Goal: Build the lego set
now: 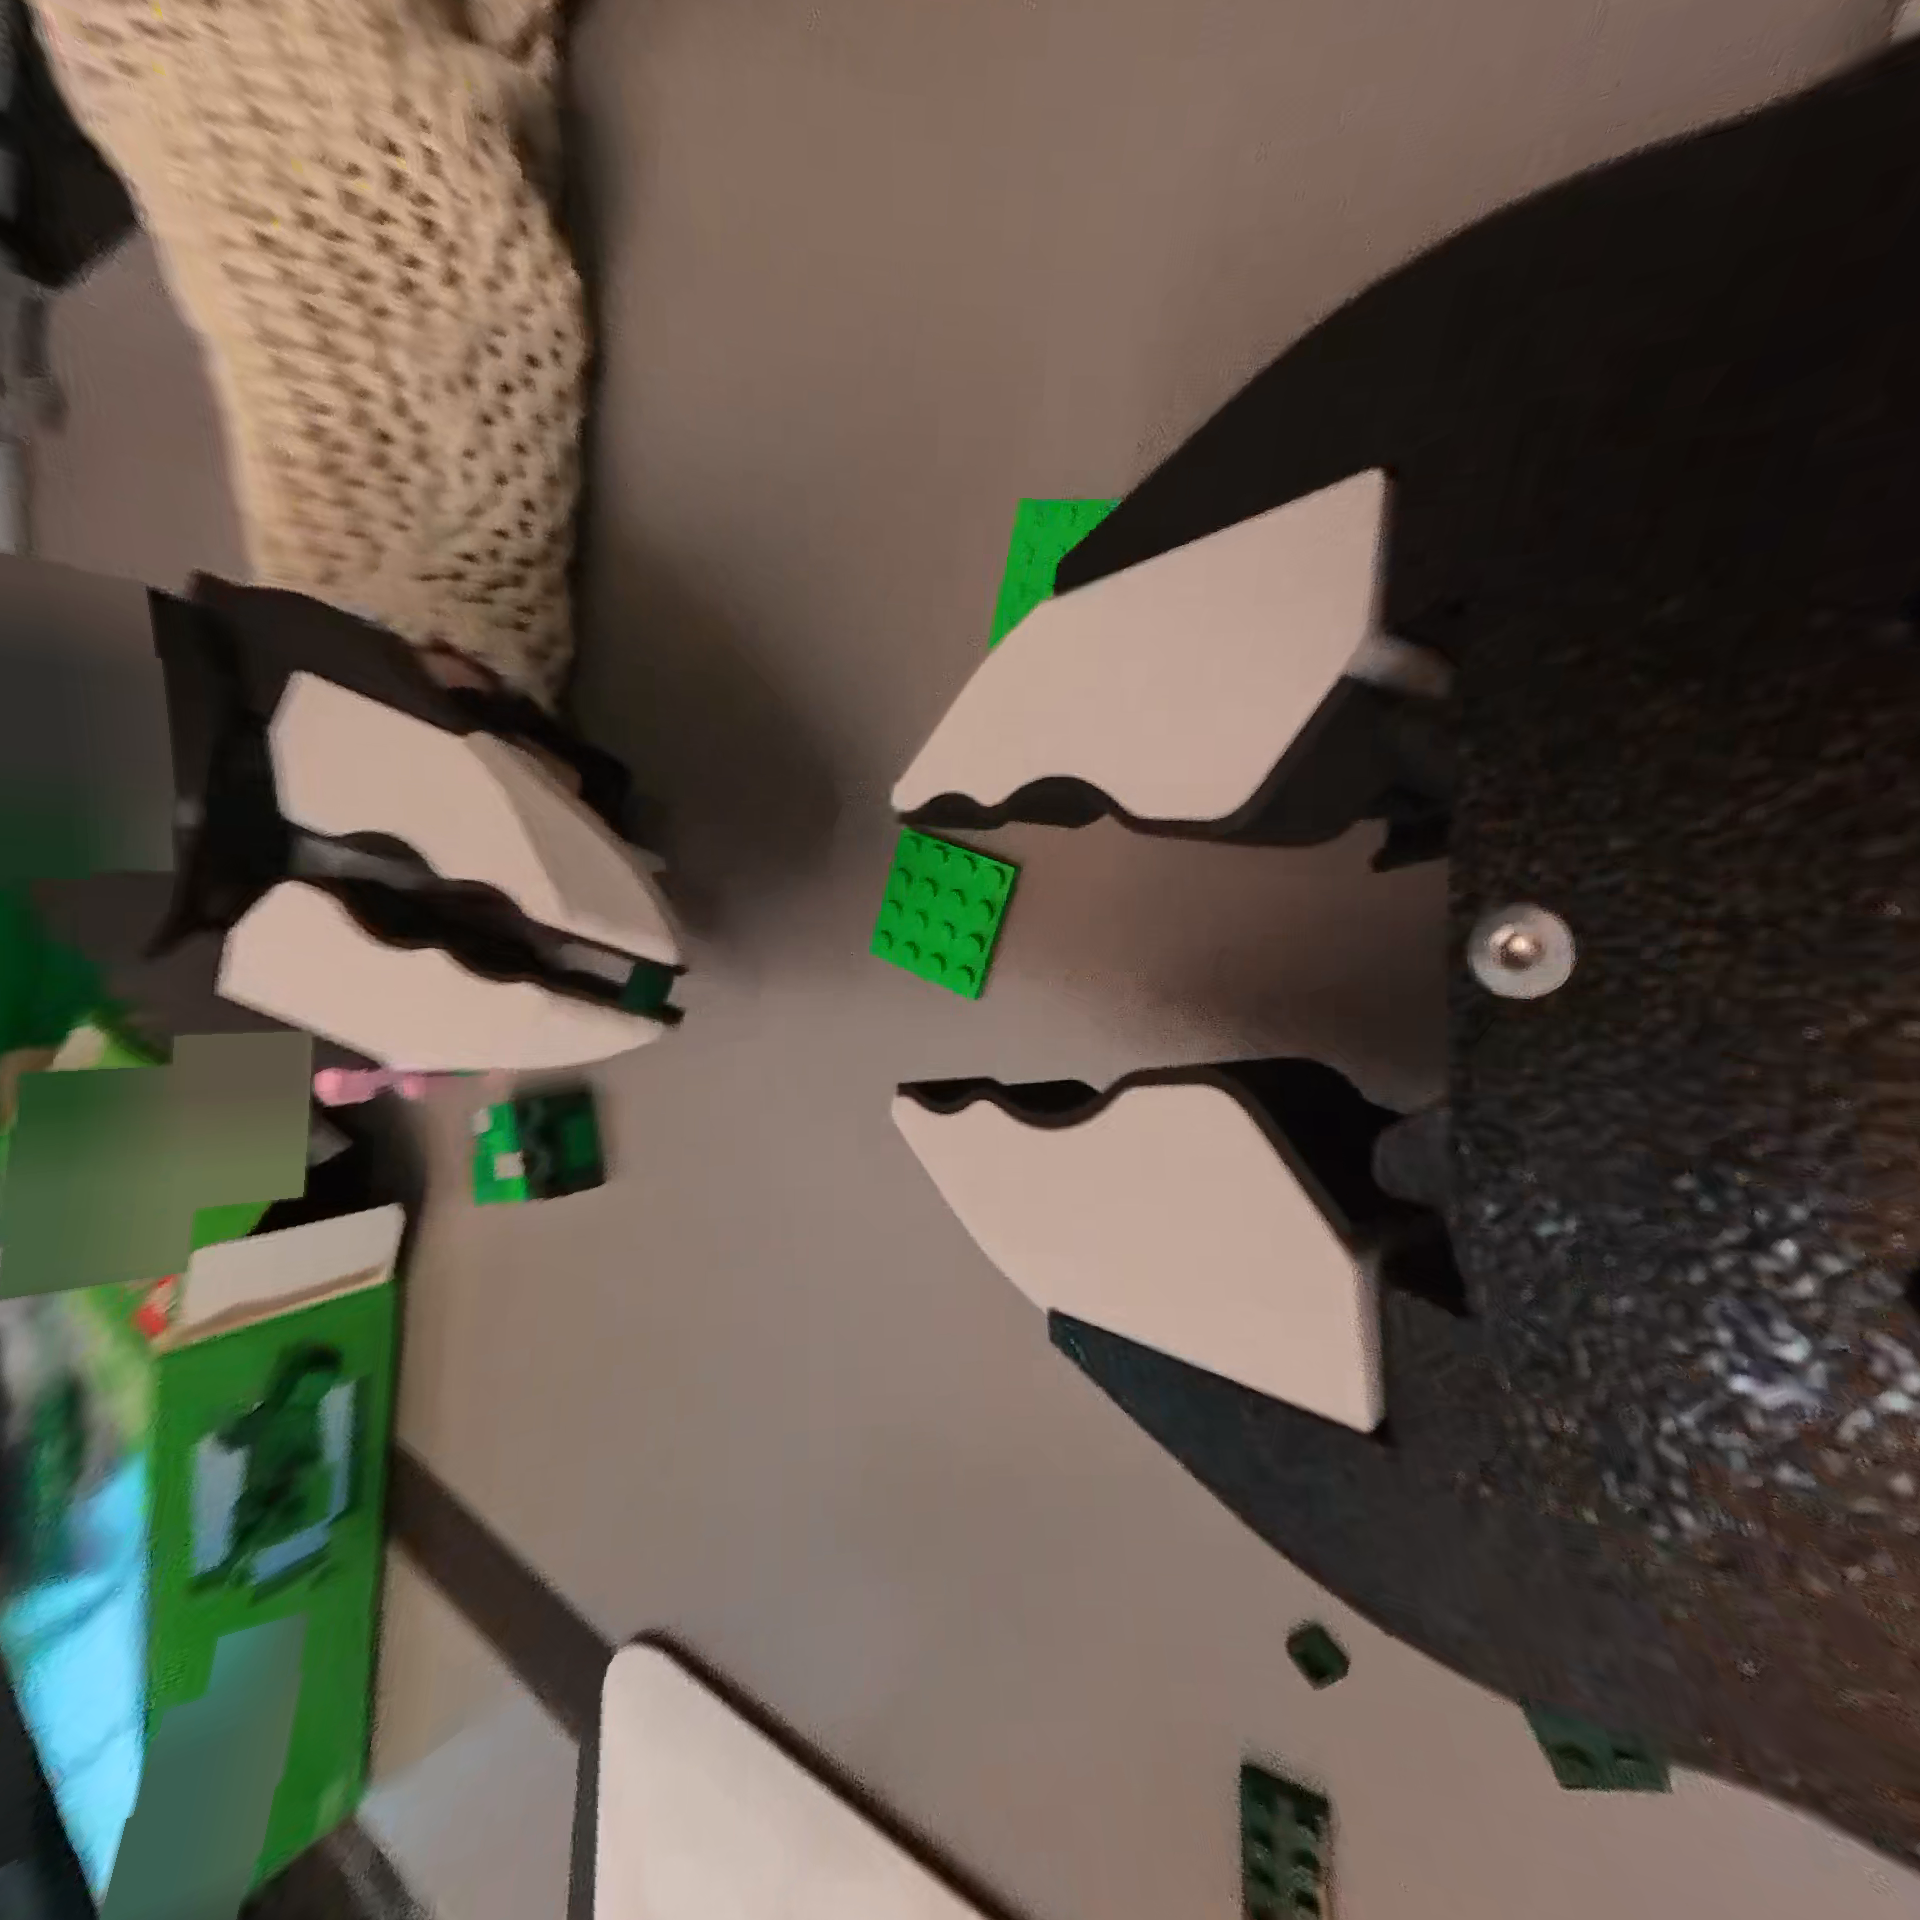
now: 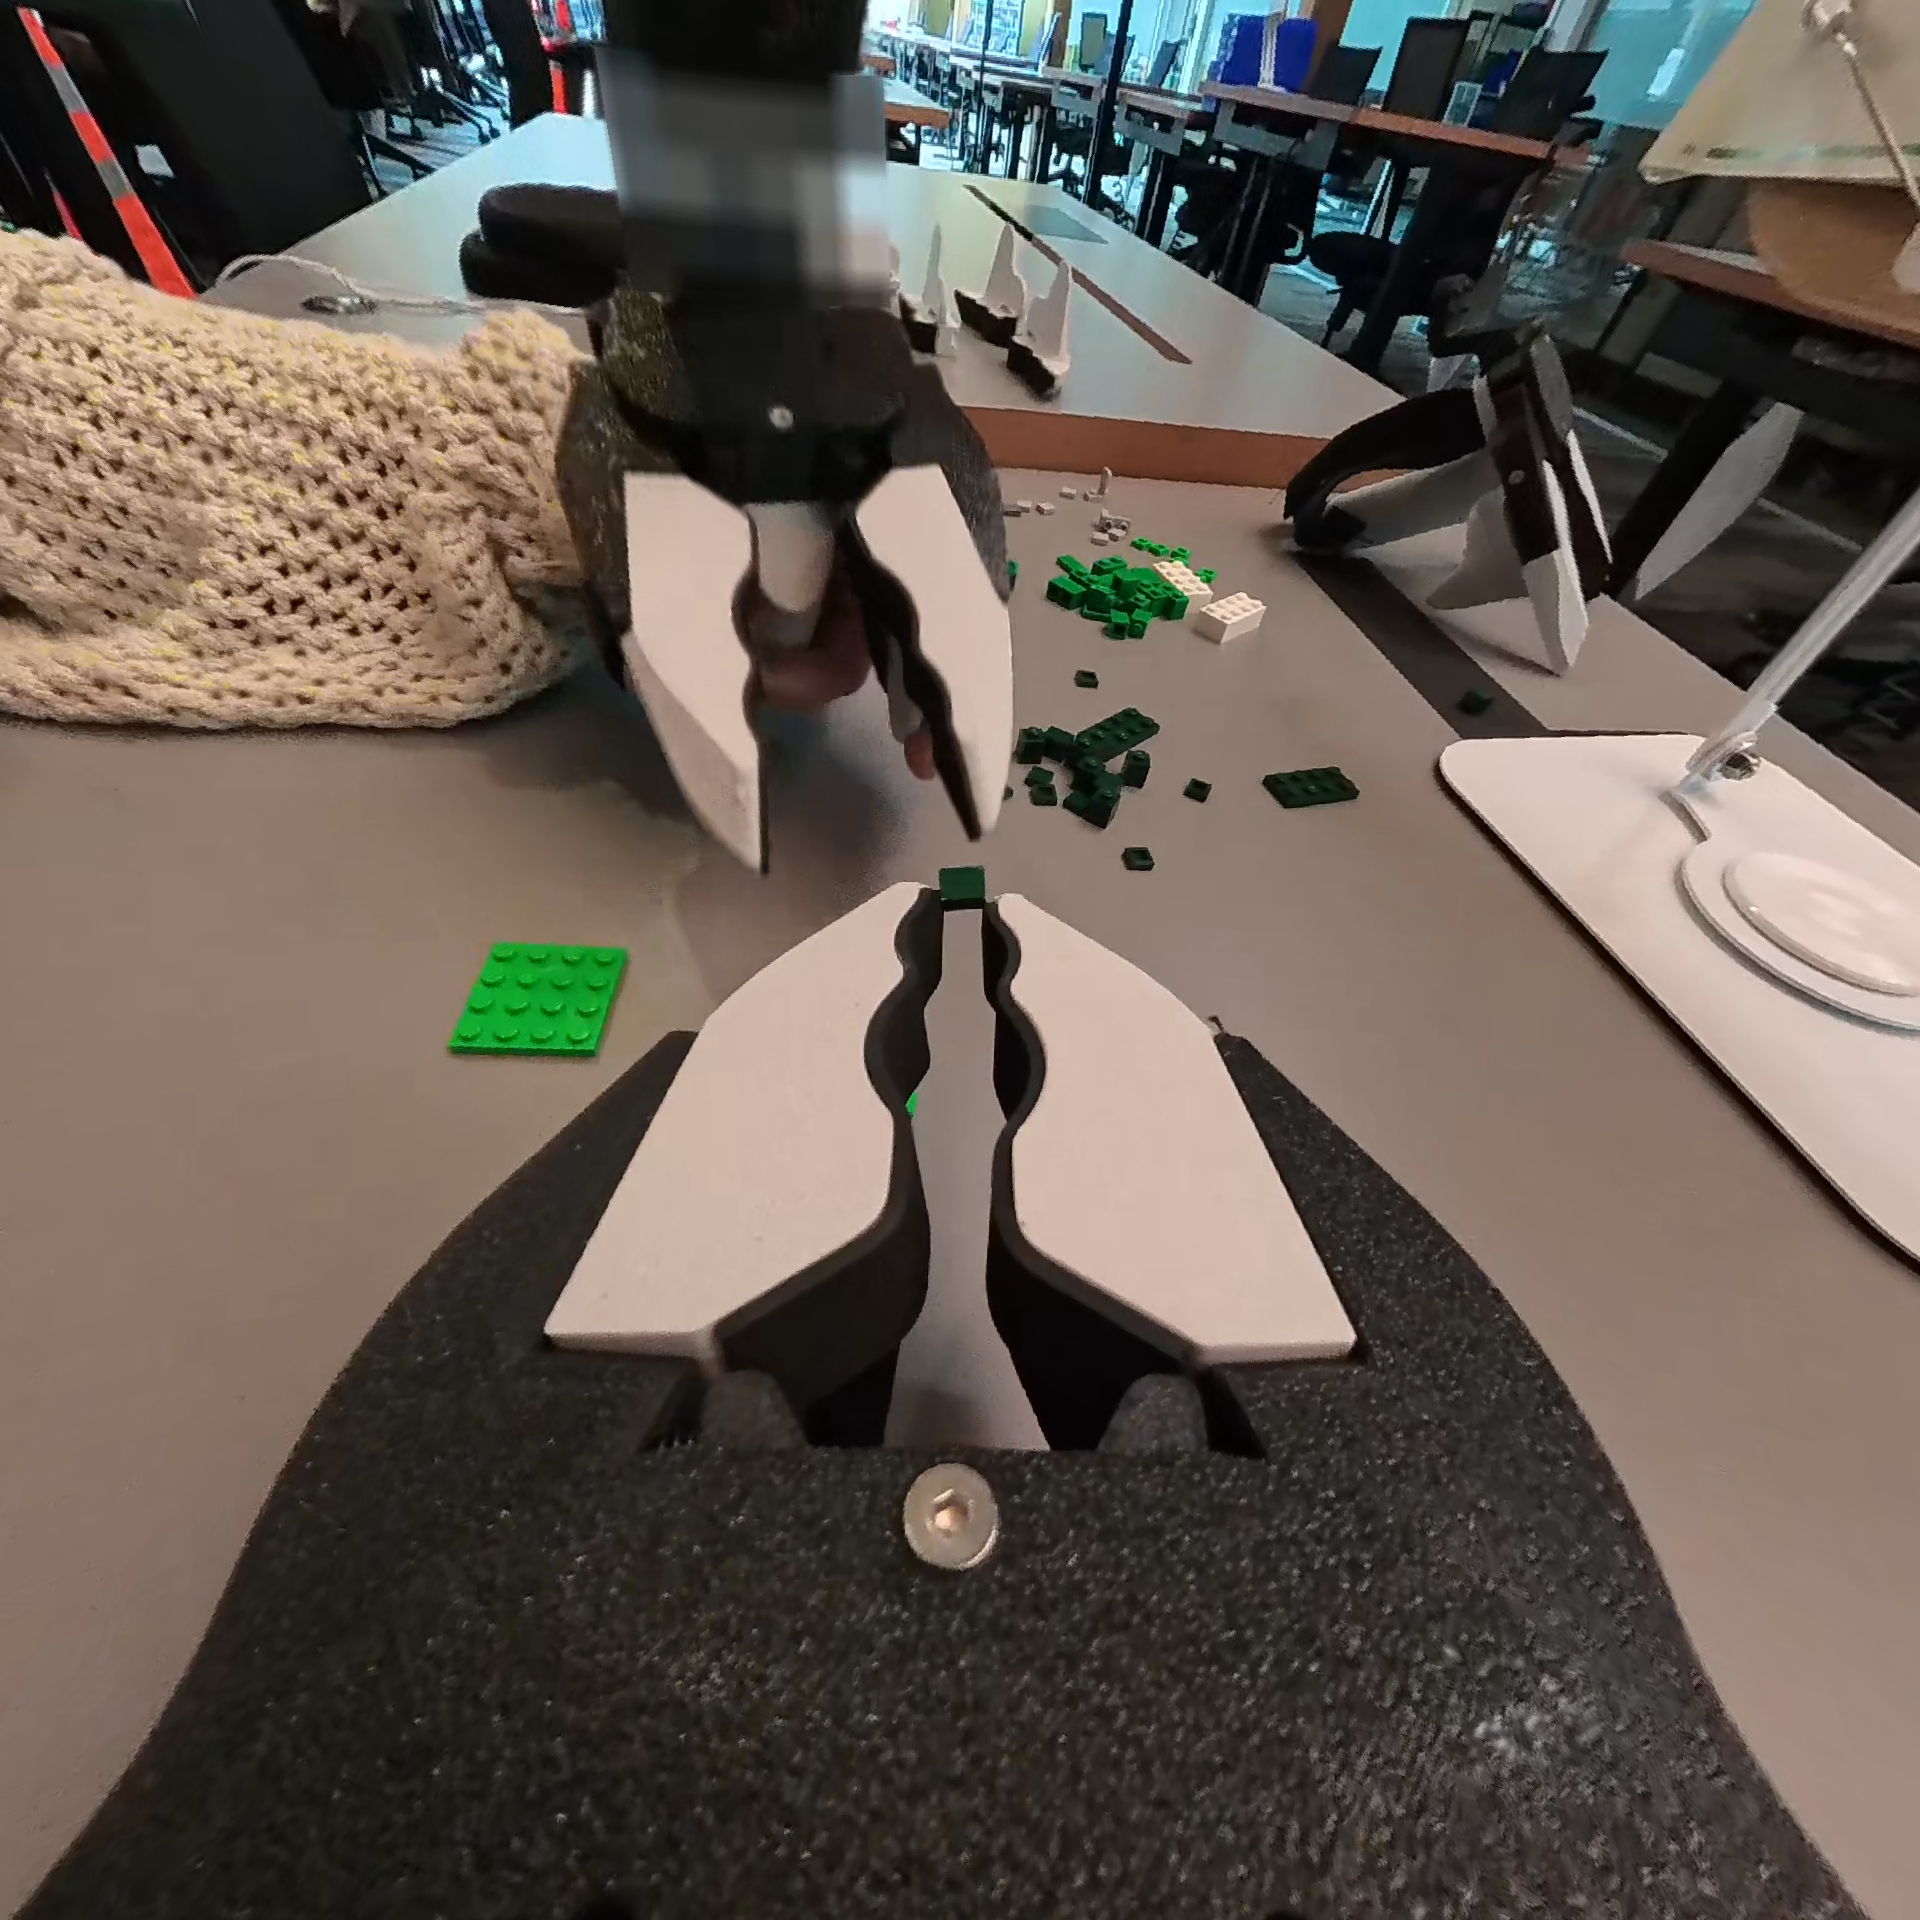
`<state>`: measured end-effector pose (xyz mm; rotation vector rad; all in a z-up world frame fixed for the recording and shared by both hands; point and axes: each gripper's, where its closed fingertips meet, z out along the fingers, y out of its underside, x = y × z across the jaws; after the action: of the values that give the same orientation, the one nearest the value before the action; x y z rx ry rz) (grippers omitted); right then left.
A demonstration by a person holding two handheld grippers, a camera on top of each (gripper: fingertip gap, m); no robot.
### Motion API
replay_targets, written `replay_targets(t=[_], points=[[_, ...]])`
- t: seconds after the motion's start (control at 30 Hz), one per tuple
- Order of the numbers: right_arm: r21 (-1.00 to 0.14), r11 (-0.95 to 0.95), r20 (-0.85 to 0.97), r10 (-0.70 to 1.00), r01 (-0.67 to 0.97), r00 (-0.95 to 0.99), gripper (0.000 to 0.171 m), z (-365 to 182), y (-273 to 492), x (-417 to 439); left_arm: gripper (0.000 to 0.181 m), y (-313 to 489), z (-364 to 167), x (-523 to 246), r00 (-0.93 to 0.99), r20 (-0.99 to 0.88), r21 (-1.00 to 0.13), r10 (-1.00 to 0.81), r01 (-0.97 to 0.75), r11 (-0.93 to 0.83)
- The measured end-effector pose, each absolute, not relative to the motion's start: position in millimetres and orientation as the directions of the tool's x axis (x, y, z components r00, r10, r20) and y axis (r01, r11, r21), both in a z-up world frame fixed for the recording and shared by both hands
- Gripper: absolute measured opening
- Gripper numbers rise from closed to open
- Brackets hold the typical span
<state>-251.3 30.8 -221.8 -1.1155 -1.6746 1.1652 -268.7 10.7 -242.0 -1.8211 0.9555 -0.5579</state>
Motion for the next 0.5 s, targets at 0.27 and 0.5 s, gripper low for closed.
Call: replay_targets(t=[0.27,0.5], points=[[-0.965,0.171,0.109,0.951,0.198,-0.29,0.007,-218.5,32.8,-250.4,0.062,16.0,-270.4,-251.8,0.532,-0.047,-0.8,-0.846,-0.527,-0.286],[-0.964,0.167,0.102,0.951,0.206,-0.293,0.007,-219.3,33.1,-251.0,0.059,18.3,-274.3,-251.7,0.547,-0.073,-0.784,-0.834,-0.548,-0.291]])
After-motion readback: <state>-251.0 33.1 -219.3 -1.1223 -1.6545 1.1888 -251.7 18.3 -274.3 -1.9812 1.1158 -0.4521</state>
